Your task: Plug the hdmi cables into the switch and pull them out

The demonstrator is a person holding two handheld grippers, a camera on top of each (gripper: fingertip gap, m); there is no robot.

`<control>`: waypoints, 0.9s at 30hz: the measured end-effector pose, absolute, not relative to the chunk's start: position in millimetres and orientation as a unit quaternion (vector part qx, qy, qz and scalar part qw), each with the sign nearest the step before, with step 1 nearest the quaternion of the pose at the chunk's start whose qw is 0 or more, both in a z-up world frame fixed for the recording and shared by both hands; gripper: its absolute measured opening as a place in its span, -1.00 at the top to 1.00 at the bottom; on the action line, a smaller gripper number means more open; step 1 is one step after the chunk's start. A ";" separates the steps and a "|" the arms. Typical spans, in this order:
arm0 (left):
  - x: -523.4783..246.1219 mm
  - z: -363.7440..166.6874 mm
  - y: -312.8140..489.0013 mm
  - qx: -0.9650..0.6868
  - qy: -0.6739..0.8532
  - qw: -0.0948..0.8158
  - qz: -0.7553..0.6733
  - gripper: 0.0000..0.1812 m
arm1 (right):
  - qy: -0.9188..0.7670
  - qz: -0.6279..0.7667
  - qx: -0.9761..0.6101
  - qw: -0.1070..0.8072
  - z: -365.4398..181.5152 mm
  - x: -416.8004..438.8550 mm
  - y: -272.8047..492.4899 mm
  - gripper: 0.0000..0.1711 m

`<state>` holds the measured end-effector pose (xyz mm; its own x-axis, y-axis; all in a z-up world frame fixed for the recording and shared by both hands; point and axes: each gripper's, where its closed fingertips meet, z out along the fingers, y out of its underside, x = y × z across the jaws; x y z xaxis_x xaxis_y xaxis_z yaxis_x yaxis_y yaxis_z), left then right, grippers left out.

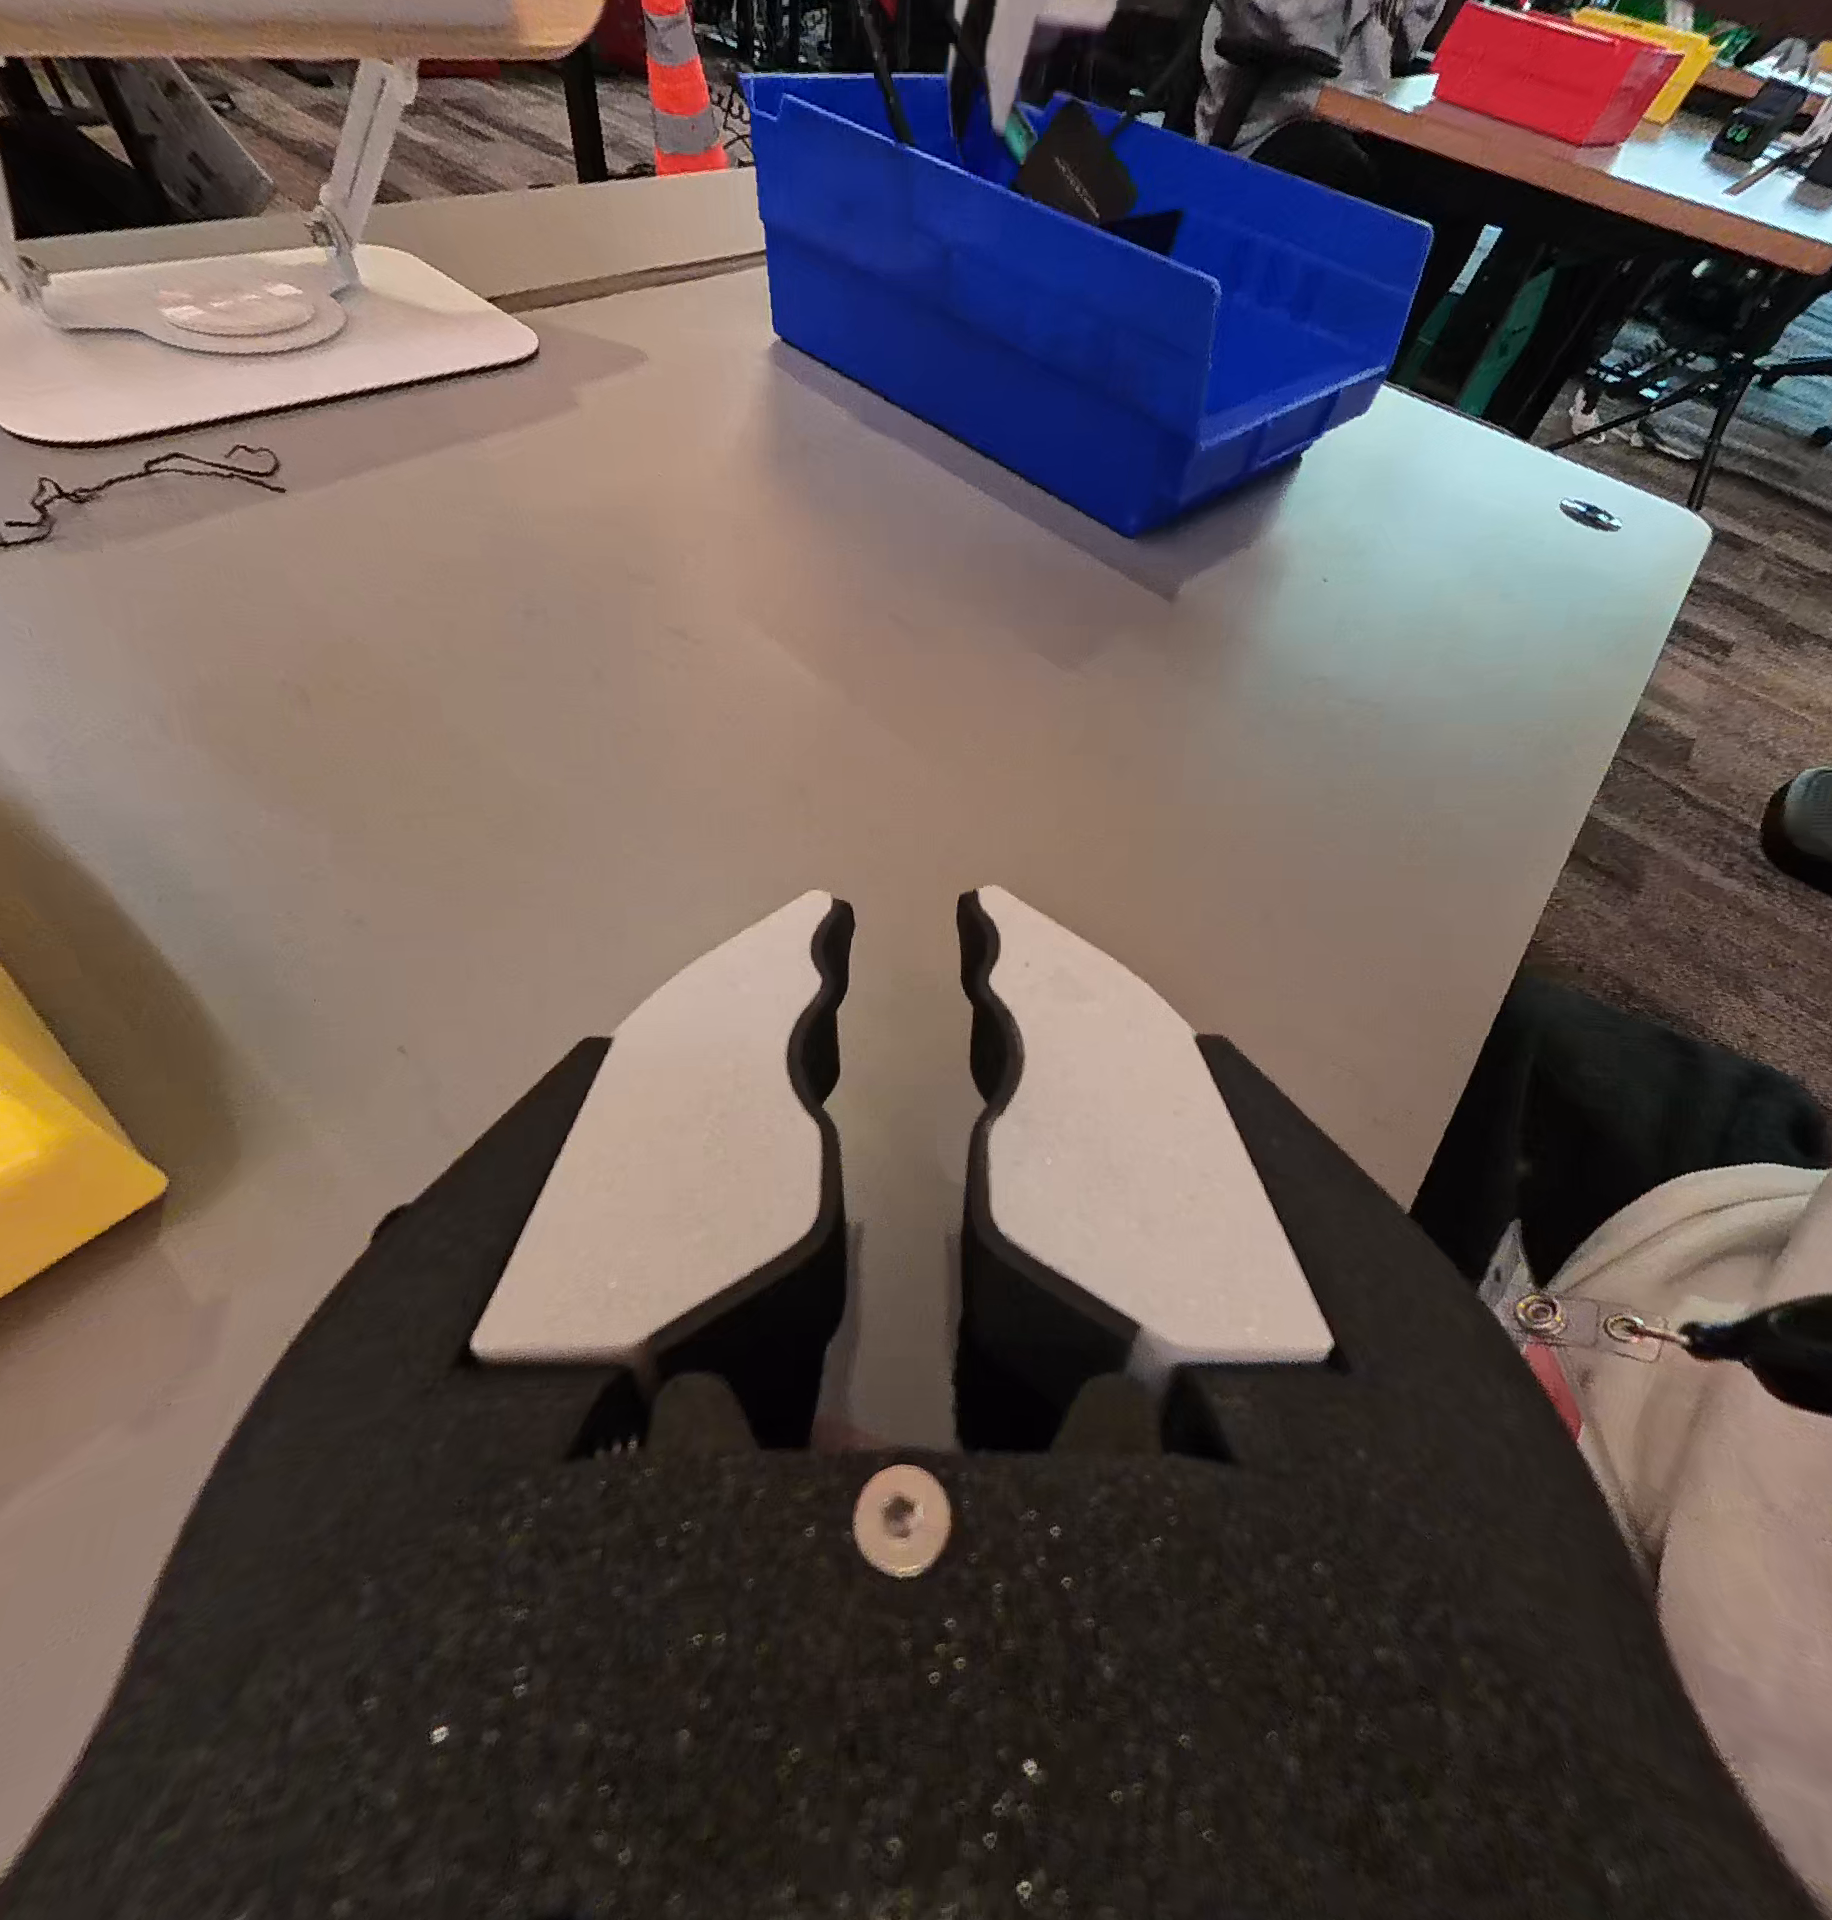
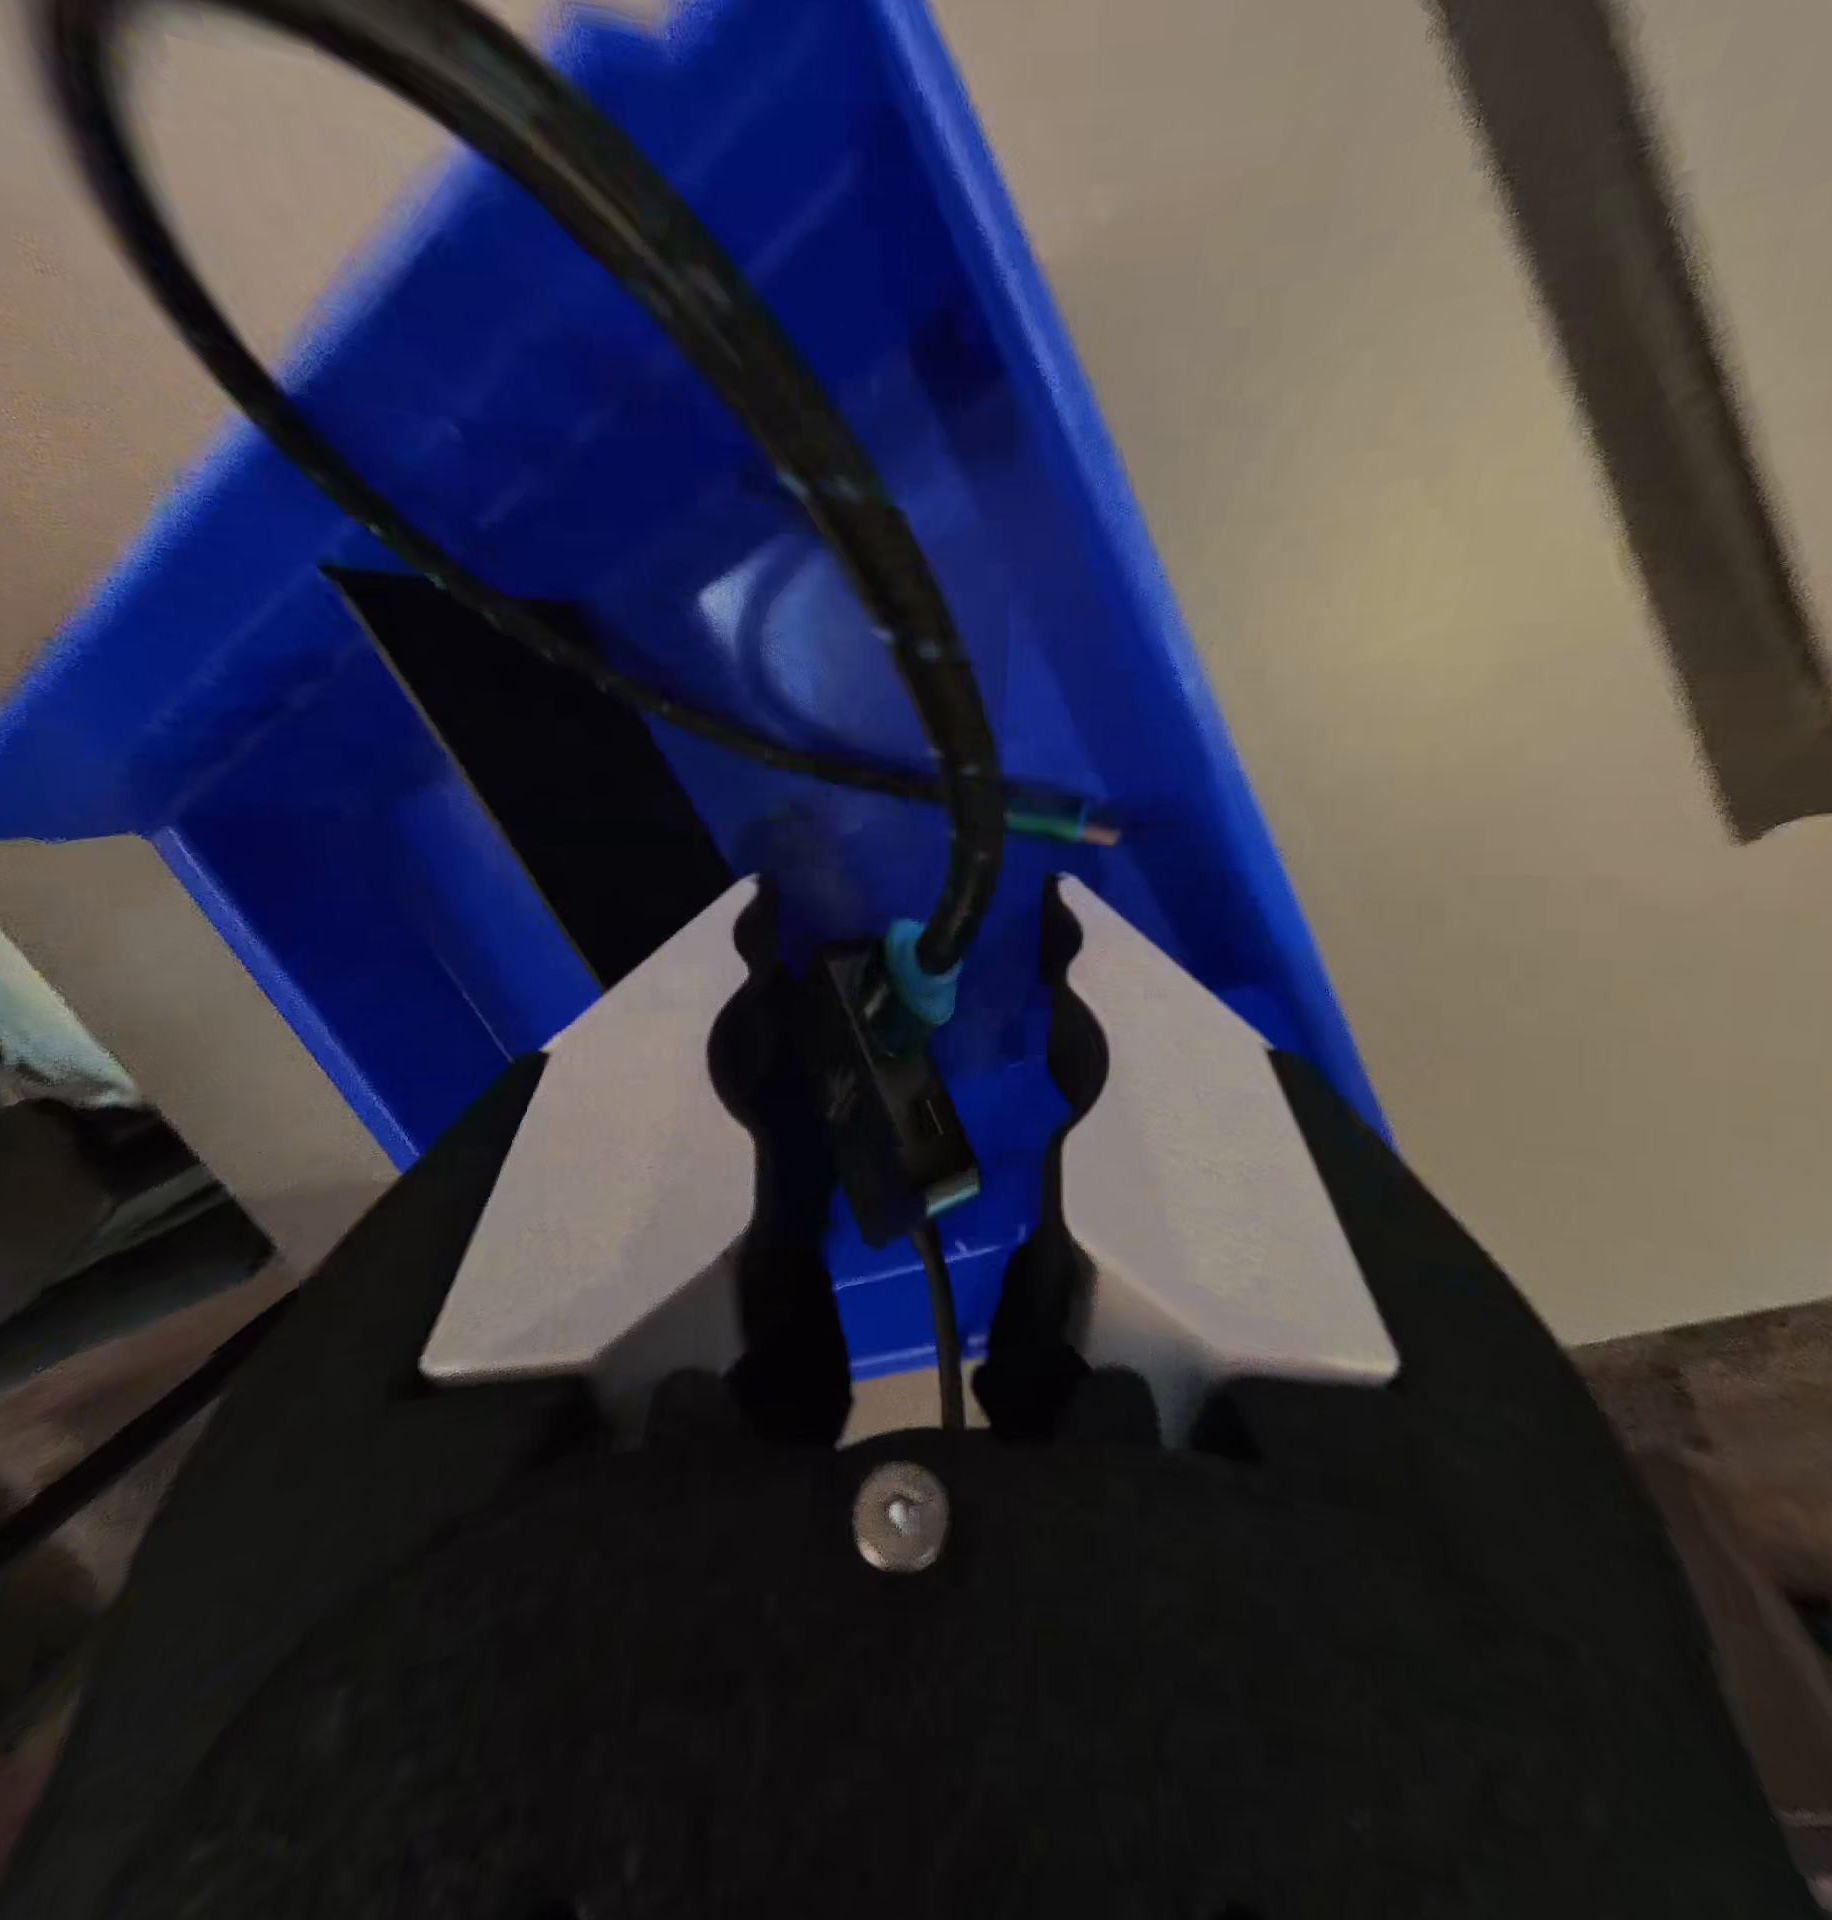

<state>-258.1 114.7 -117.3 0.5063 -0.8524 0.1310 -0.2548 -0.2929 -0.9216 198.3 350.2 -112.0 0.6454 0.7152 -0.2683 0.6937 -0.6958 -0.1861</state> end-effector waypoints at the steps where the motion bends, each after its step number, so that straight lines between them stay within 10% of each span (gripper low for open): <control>1: -258.5 -117.0 116.3 -0.736 0.373 0.461 -0.326 0.78 | -0.389 0.160 -0.905 0.067 -96.3 194.8 358.1 0.35; 14: -289.3 -97.2 139.7 -0.722 0.336 0.555 -0.240 0.65 | -0.333 -0.085 -0.676 0.652 189.3 89.5 289.8 0.34; 27: -338.3 -97.0 153.3 -0.757 0.249 0.582 -0.164 0.44 | 0.048 0.088 -0.811 0.577 -121.5 58.1 124.0 0.41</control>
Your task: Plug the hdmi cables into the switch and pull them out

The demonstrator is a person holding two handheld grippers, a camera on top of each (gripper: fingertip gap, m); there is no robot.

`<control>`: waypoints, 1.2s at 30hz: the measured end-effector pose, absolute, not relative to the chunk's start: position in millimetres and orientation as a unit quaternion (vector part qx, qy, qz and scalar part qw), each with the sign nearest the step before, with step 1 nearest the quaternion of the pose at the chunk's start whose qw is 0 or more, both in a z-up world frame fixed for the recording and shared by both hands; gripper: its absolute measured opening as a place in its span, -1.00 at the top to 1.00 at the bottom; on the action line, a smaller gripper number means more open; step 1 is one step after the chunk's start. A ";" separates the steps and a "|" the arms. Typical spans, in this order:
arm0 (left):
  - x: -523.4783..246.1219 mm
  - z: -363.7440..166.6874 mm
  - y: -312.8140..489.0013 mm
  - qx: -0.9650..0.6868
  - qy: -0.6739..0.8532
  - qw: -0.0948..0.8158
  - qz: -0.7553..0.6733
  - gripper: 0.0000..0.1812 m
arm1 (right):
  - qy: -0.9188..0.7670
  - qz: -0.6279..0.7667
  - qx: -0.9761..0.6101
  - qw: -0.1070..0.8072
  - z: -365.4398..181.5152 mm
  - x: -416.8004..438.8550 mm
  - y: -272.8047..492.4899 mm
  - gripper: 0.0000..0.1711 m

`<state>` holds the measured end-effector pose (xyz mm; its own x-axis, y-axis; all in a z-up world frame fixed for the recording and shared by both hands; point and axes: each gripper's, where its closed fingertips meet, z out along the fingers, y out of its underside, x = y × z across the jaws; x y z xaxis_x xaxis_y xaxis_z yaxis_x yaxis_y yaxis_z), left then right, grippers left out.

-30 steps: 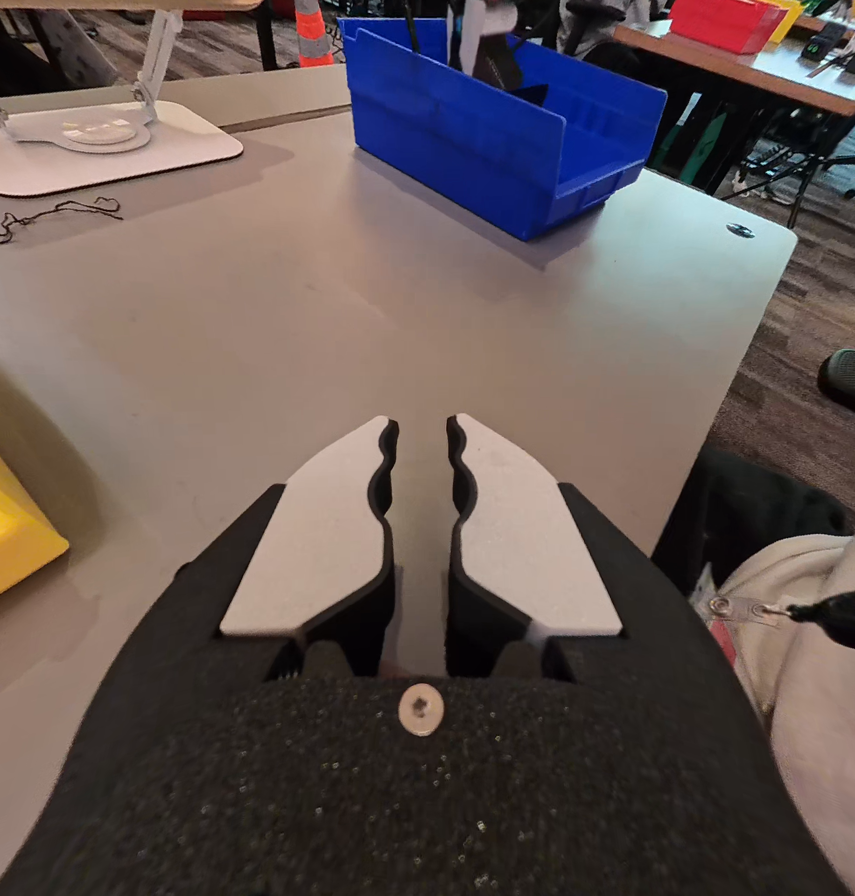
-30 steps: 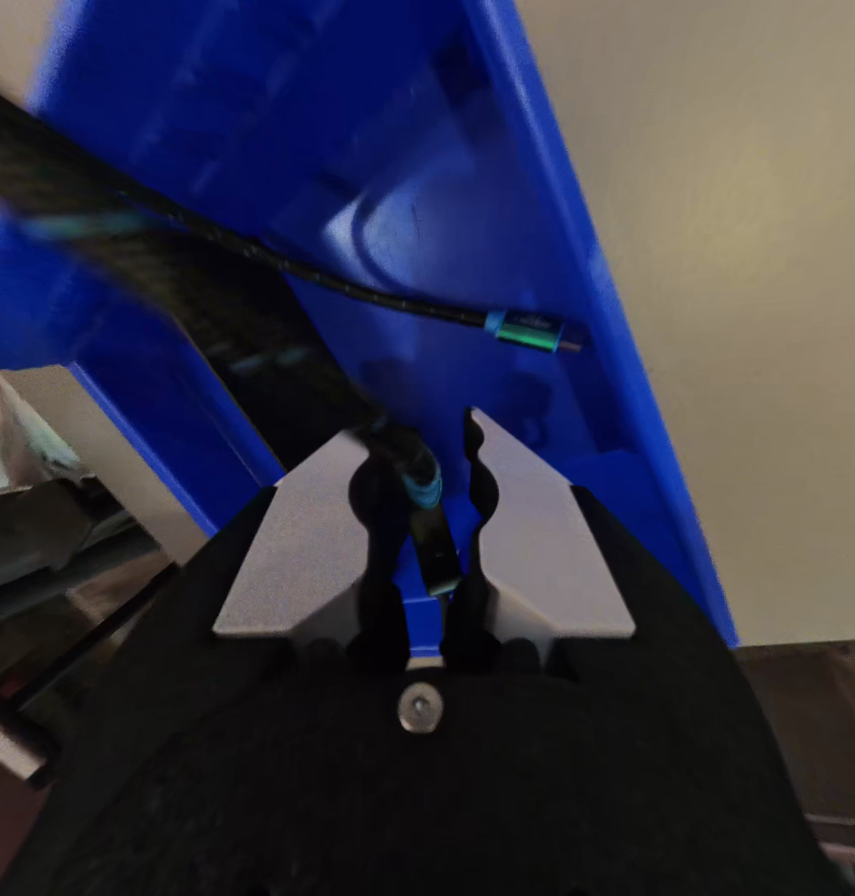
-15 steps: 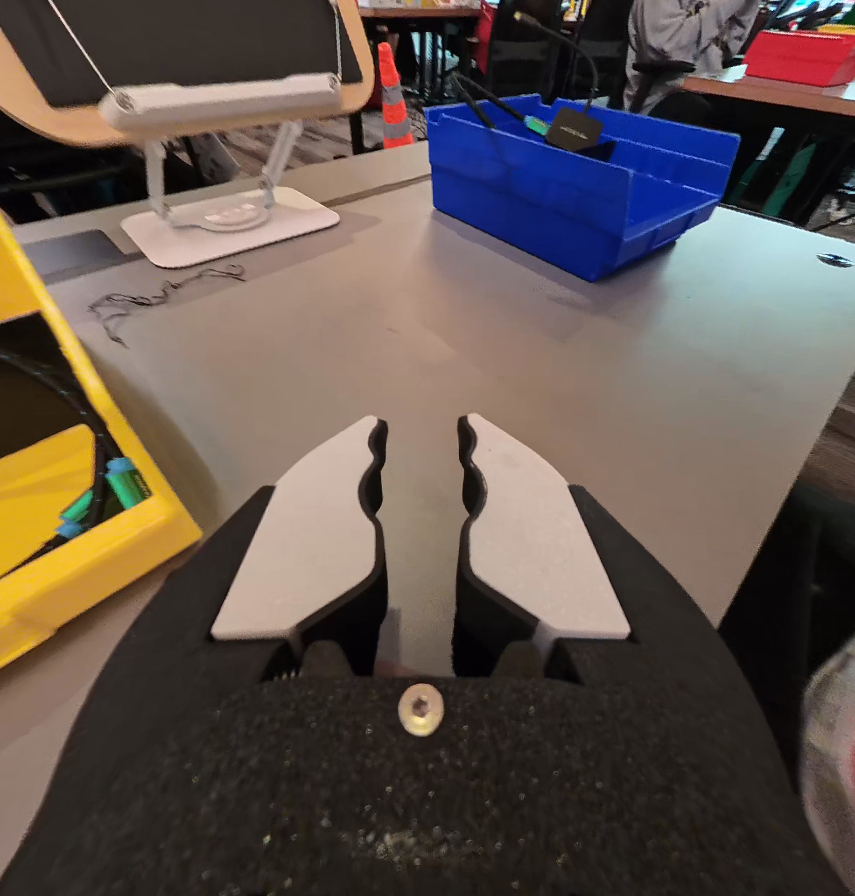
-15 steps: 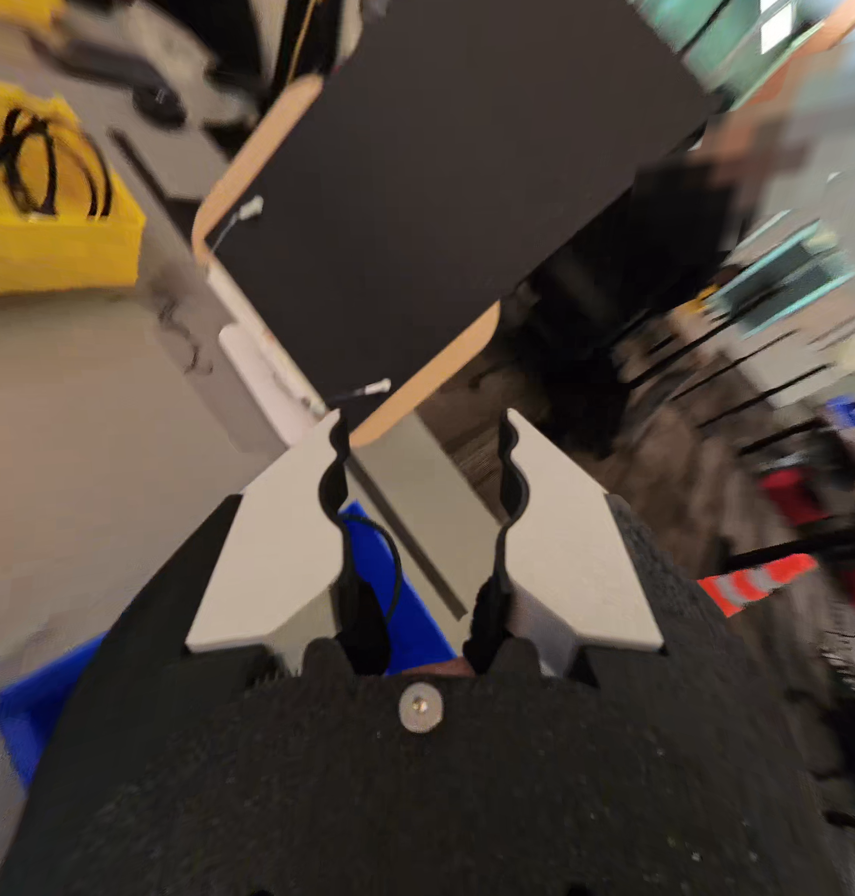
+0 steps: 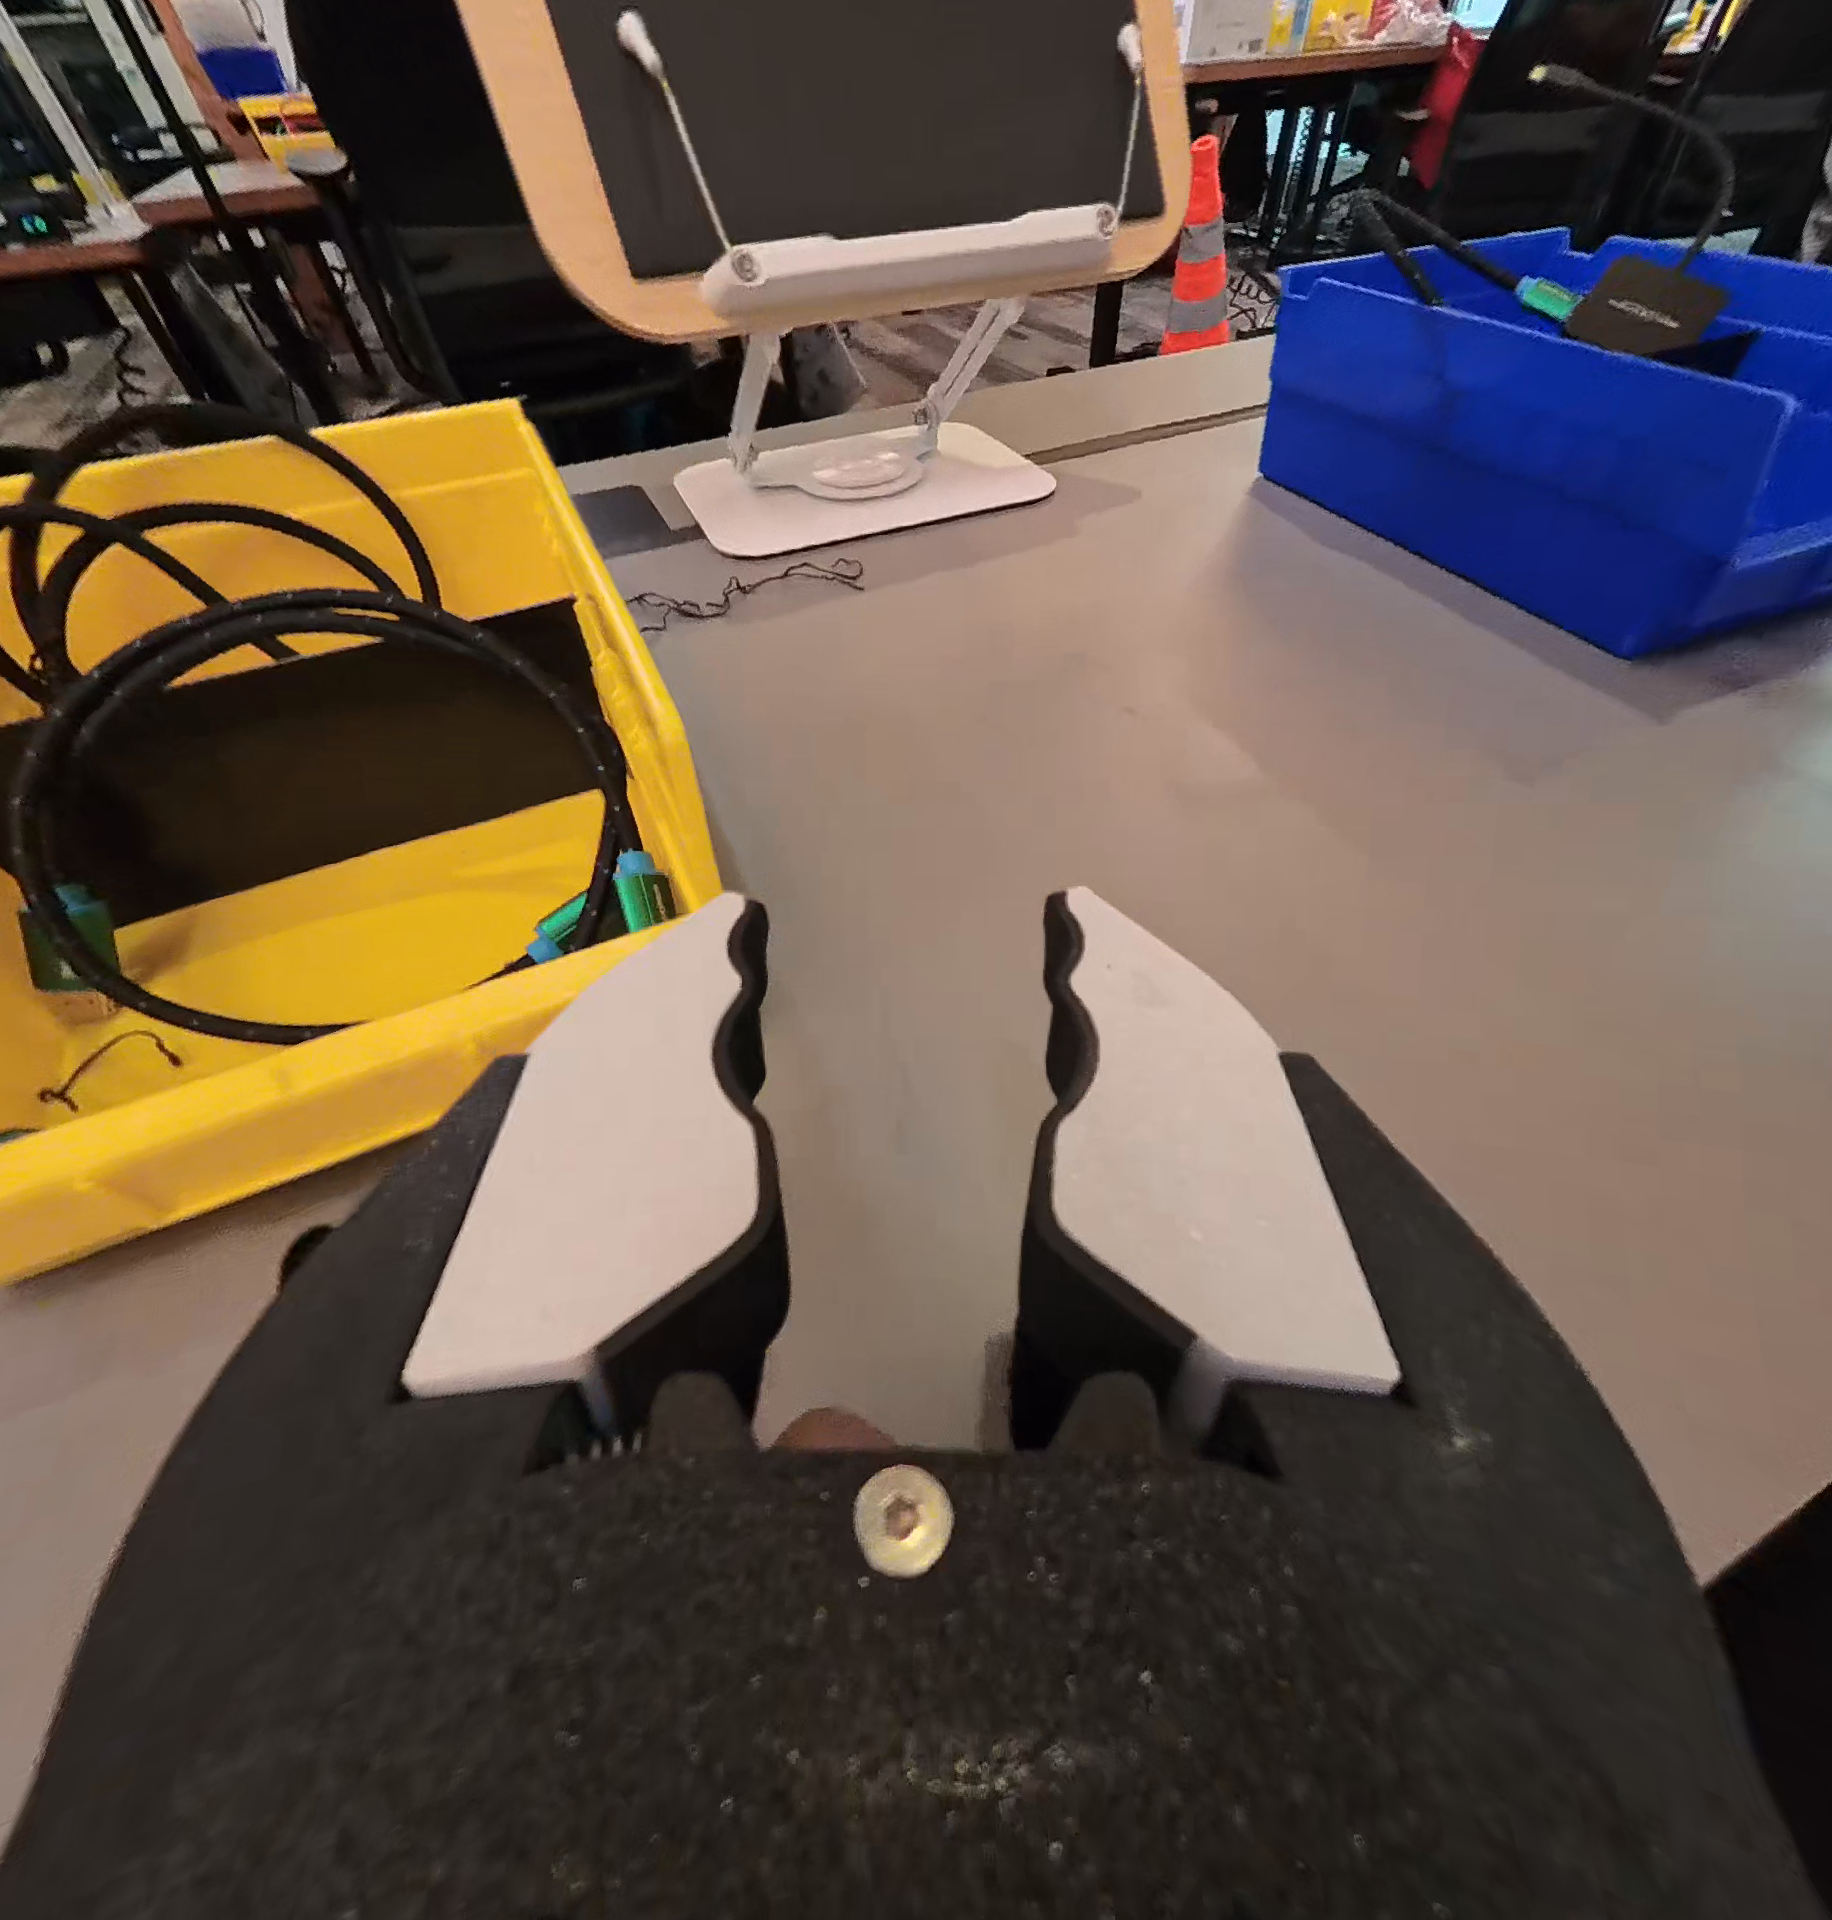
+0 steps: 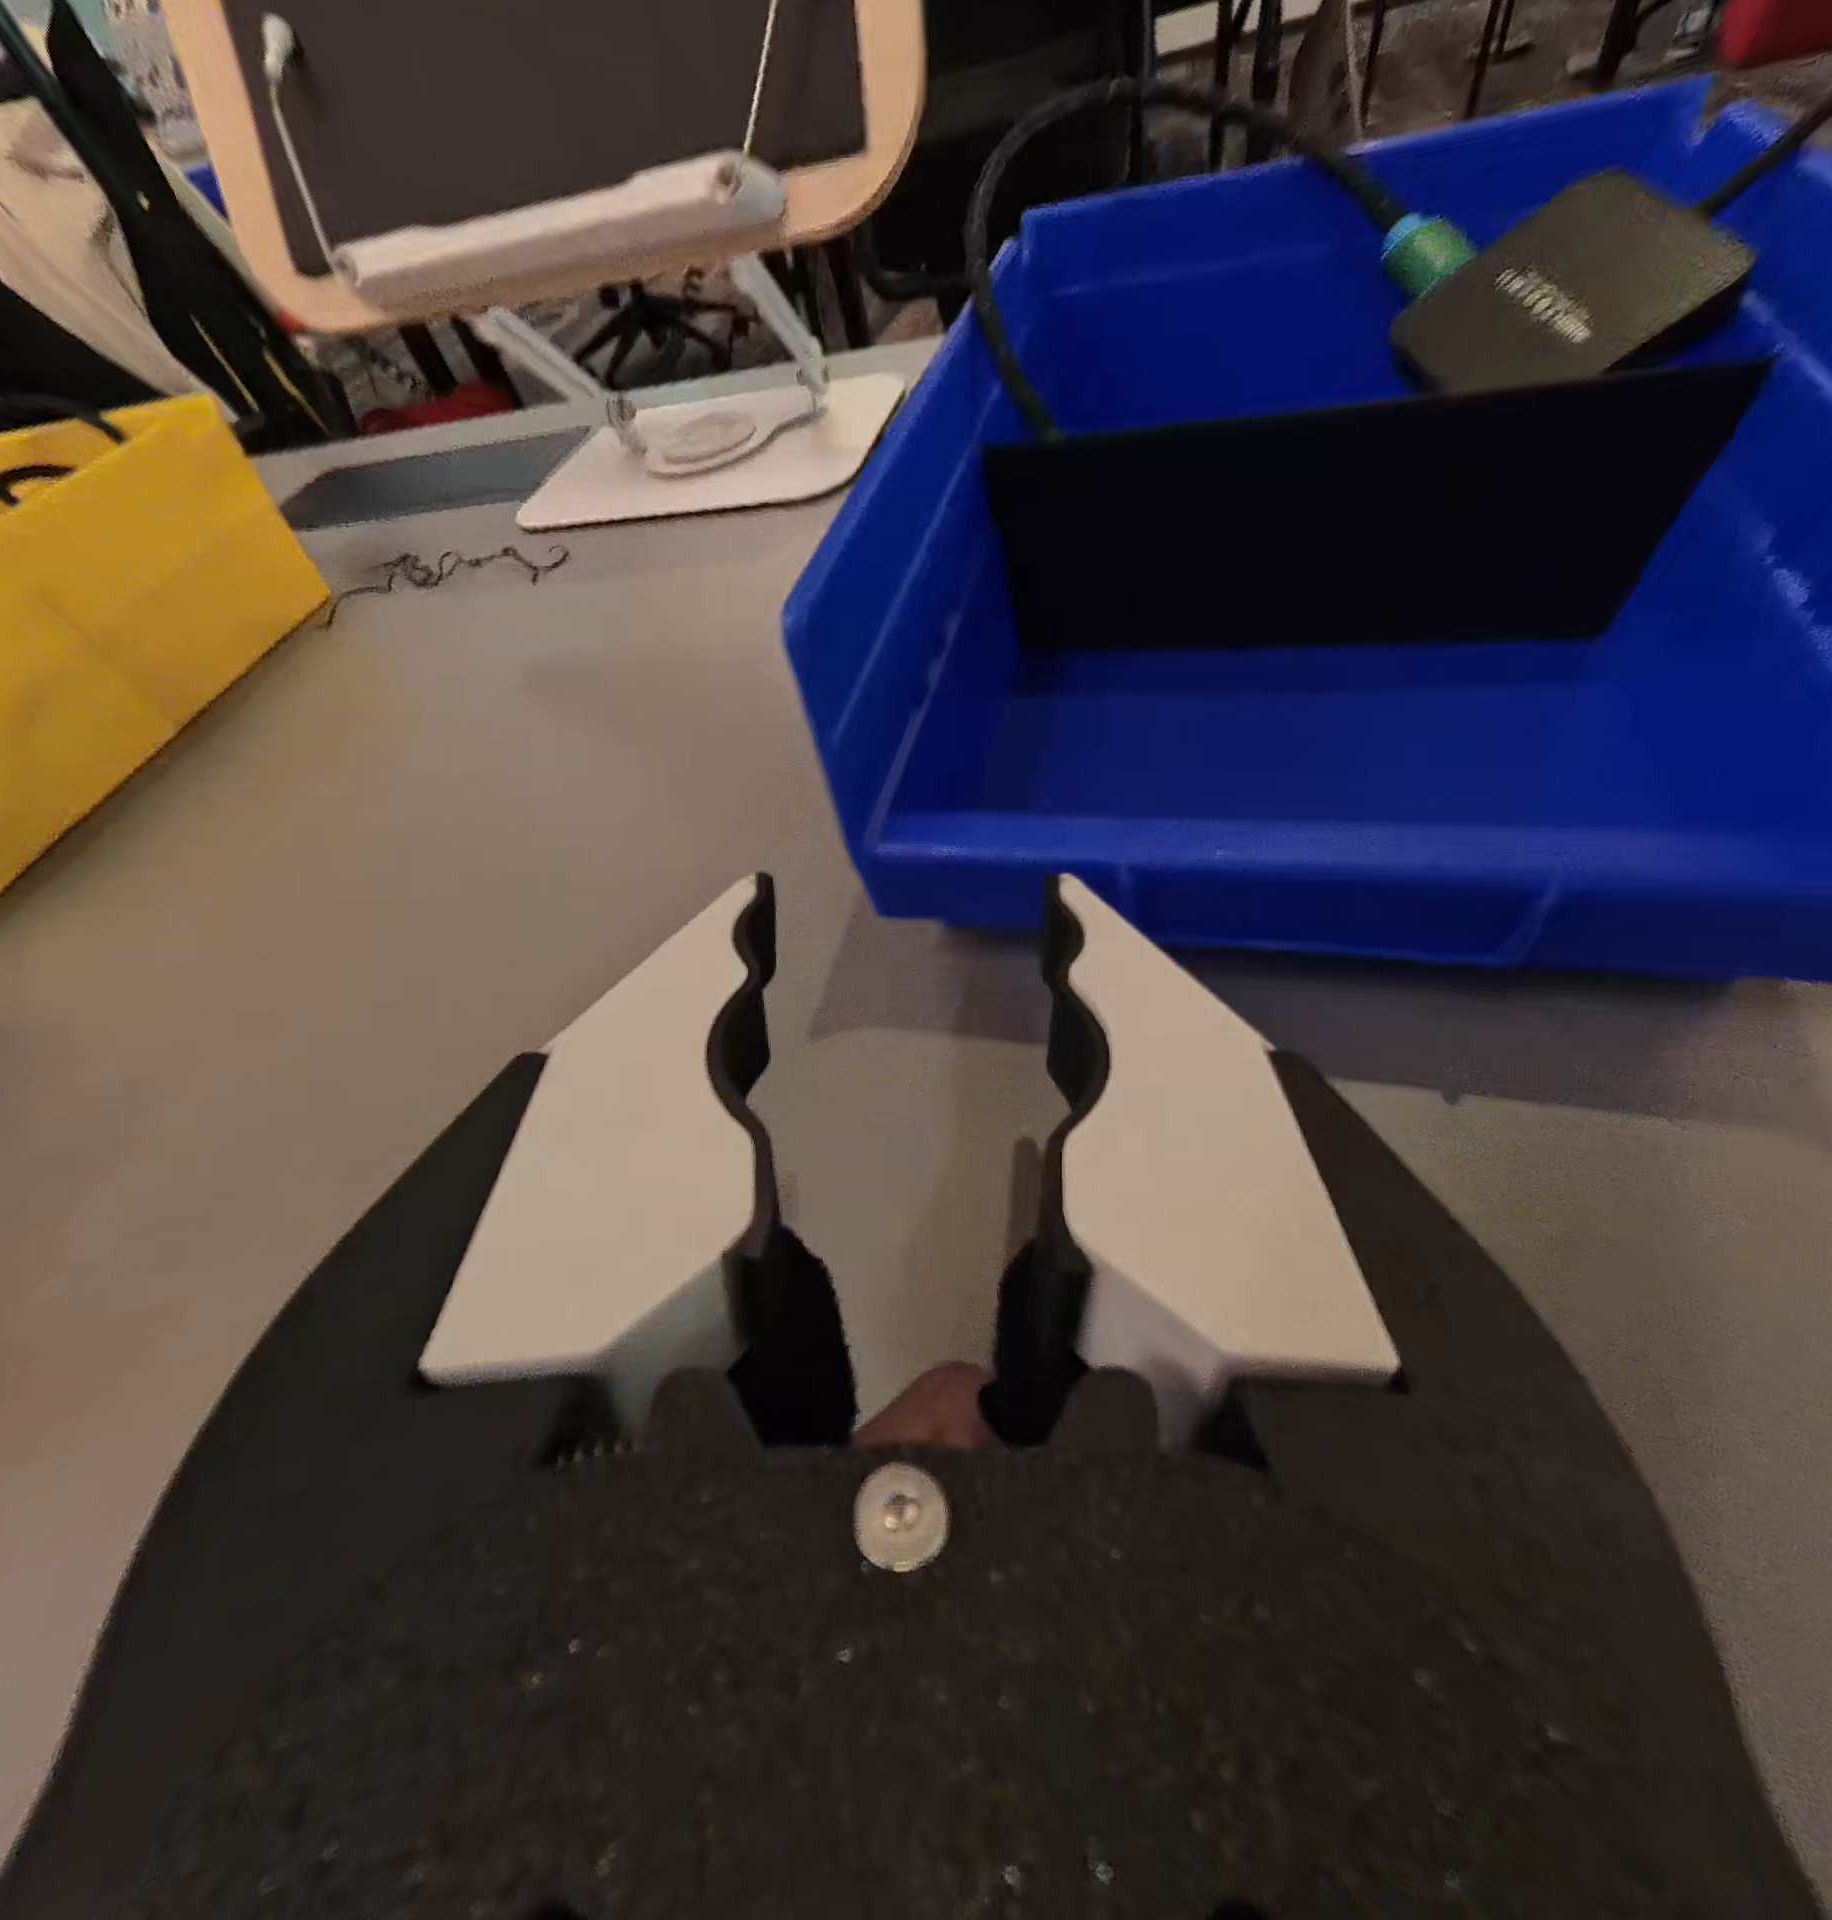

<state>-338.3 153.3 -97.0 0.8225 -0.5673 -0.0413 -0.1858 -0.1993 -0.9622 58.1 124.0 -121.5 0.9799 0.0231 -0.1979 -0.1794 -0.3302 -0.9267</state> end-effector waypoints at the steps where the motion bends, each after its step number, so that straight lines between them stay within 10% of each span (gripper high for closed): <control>1: -340.2 -96.6 153.5 -0.759 0.240 0.581 -0.167 0.44 | 0.032 0.075 -0.815 0.573 -120.6 55.4 122.7 0.40; 27: -393.4 -119.4 147.3 -0.810 0.186 0.540 -0.129 0.57 | -0.035 0.106 -0.754 0.647 -87.6 0.0 159.8 0.41; 36: -425.9 -74.1 232.6 -0.781 0.391 0.486 -0.002 0.74 | -0.121 0.132 -0.764 0.620 -105.1 -39.5 141.6 0.39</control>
